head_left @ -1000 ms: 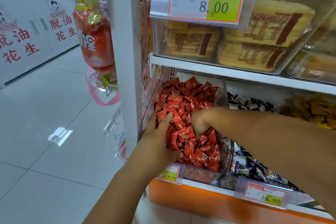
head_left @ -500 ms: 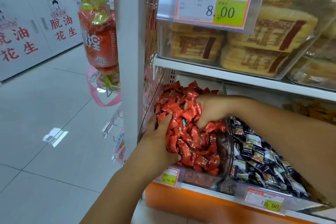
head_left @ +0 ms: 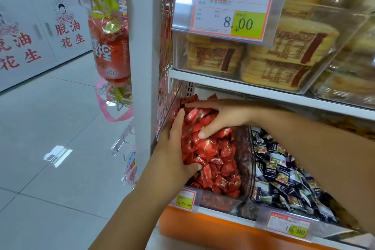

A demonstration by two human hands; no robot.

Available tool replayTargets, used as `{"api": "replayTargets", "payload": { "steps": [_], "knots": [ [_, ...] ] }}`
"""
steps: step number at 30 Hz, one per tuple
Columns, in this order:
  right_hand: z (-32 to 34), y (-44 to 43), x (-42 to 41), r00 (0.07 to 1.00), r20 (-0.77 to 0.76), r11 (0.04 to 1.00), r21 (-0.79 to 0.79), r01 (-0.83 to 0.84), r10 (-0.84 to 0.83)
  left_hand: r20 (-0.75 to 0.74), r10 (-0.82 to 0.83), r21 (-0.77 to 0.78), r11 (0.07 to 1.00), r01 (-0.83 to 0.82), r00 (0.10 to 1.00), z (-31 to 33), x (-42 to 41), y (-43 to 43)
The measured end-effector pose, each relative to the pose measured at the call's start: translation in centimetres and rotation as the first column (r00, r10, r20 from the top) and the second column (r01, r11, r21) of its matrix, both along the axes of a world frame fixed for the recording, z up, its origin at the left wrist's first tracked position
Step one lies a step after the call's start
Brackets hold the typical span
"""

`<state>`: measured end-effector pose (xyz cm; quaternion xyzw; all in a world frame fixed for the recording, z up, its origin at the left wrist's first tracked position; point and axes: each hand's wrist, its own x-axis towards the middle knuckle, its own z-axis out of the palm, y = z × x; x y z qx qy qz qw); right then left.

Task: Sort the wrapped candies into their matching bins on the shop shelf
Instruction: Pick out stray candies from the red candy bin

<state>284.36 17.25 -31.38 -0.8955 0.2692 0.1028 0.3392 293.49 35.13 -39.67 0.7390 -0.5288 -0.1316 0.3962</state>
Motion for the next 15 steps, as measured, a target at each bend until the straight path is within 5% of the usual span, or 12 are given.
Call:
{"api": "replayTargets", "payload": {
  "steps": [3,7,11,15],
  "knots": [
    [0.5,-1.2,-0.9,0.997,-0.021,0.995,0.067,0.070,-0.068,0.060,-0.011,-0.029,0.999,0.013,0.998,0.0,-0.1,-0.1],
    [0.3,-1.5,-1.1,0.986,-0.167,0.977,-0.212,-0.026,-0.010,0.164,-0.080,0.025,0.997,0.077,0.983,-0.3,-0.1,-0.5],
    [-1.9,0.4,0.5,0.826,-0.562,0.970,-0.170,-0.174,0.050,0.247,-0.134,0.252,0.965,0.070,0.960,-0.8,0.1,-0.8],
    [-5.8,1.5,2.1,0.718,-0.695,0.901,-0.292,-0.321,0.031,0.223,-0.151,0.302,0.950,0.079,0.963,-1.1,0.2,-0.6]
  ]
}}
